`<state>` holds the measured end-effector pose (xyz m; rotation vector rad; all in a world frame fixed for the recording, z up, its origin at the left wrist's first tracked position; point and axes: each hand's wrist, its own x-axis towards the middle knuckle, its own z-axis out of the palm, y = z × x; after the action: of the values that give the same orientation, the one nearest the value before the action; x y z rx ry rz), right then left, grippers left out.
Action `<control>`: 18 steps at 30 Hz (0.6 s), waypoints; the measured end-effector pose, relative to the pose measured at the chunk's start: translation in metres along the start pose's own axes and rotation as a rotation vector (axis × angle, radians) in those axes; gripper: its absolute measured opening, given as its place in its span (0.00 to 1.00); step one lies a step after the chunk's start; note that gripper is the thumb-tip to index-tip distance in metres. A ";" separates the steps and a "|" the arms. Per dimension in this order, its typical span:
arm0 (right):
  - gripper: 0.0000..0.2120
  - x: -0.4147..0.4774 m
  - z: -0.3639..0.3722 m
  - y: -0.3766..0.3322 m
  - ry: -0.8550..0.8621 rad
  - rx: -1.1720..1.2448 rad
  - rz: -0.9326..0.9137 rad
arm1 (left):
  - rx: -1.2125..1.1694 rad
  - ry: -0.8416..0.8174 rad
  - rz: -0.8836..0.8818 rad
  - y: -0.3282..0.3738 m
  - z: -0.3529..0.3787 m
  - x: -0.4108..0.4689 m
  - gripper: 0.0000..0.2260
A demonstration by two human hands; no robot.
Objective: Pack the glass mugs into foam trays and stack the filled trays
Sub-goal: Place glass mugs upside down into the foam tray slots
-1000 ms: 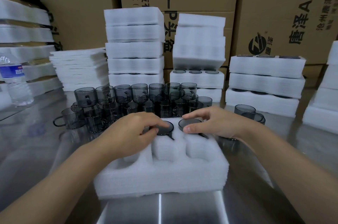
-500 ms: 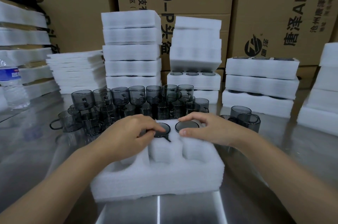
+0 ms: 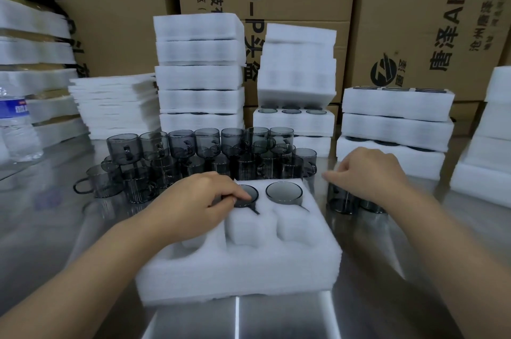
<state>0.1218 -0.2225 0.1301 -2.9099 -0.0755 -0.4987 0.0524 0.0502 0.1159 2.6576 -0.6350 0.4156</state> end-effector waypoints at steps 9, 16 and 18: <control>0.11 -0.011 0.001 -0.022 0.017 -0.281 -0.084 | -0.012 -0.001 -0.004 -0.002 0.001 0.000 0.12; 0.10 -0.014 0.004 -0.028 0.011 -0.299 -0.082 | -0.002 -0.004 0.003 -0.002 0.000 0.000 0.12; 0.05 -0.016 0.003 -0.030 0.033 -0.244 -0.105 | 0.007 0.003 0.009 -0.002 0.000 0.000 0.12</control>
<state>0.1051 -0.1929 0.1275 -3.1467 -0.1752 -0.6126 0.0537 0.0519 0.1154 2.6613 -0.6460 0.4244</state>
